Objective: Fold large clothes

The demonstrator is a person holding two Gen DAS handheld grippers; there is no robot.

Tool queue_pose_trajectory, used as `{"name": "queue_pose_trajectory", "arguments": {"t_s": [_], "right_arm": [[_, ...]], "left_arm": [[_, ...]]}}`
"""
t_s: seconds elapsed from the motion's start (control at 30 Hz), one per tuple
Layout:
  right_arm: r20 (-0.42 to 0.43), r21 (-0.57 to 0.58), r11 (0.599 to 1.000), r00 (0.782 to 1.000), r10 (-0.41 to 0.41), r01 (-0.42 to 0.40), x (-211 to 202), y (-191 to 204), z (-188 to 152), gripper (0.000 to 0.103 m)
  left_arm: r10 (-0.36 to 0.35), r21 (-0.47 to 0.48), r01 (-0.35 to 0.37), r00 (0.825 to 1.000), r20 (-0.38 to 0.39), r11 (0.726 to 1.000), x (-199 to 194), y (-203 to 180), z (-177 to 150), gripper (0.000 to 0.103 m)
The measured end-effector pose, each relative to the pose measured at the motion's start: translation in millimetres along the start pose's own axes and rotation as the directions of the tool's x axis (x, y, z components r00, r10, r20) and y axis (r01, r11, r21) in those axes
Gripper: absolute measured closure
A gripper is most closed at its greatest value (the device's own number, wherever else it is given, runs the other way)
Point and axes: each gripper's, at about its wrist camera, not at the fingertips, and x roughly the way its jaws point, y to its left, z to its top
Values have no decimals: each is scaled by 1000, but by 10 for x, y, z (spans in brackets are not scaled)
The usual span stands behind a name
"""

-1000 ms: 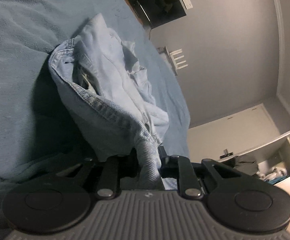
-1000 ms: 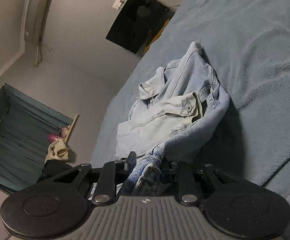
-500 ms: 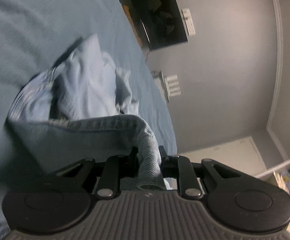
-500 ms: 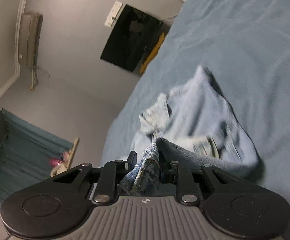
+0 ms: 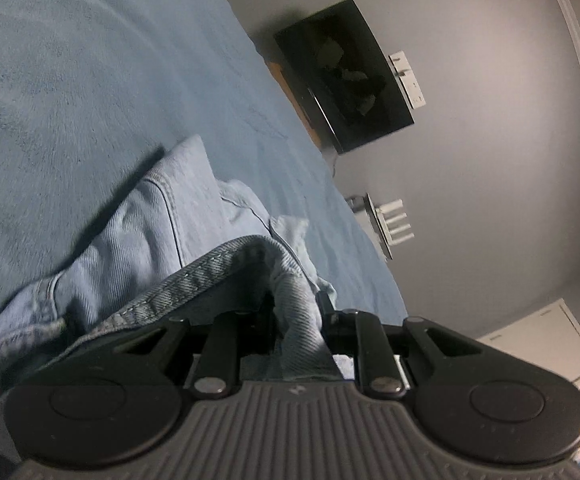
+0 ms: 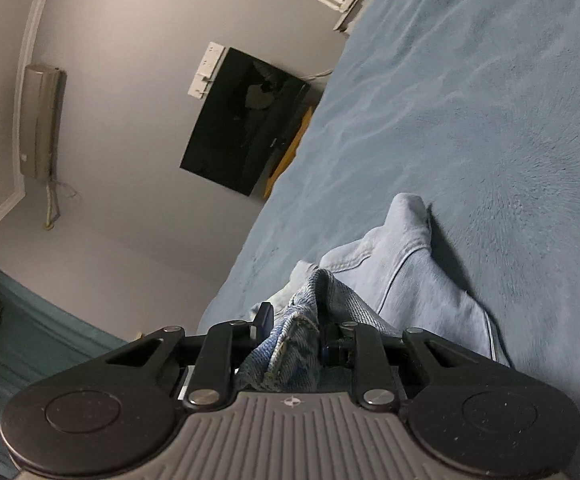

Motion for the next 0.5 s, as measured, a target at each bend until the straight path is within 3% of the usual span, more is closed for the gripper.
{"name": "queue_pose_trajectory", "arguments": {"t_s": [0.1,0.17,0.23,0.27,0.3,0.33,0.4,0.5], "right_arm": [[18,-6,1000,1000,-16,16,180,-51,31,77],[53,24,1000,999,3,-5,258,-130,32,63],[108,48,999,994,9,-15,255,-217,51,49],[130,35,999,992,-7,3,252,-238,61,47],[140,11,1000,990,-27,26,256,-243,75,47],[145,-18,999,989,-40,43,256,-241,91,47],[138,-76,995,989,-50,61,264,-222,124,47],[122,-182,977,989,-87,108,281,-144,166,47]], "left_arm": [[26,14,-27,999,30,1000,108,89,-2,88],[42,20,-43,998,44,999,149,167,-27,84],[55,38,-56,998,32,998,186,217,-32,72],[64,57,-66,997,31,996,188,217,-23,69],[84,81,-88,995,49,993,161,196,-13,56],[103,111,-113,991,91,987,103,151,-4,40],[118,162,-149,975,191,975,-59,68,28,24],[122,241,-178,966,230,954,-195,-13,74,24]]}}
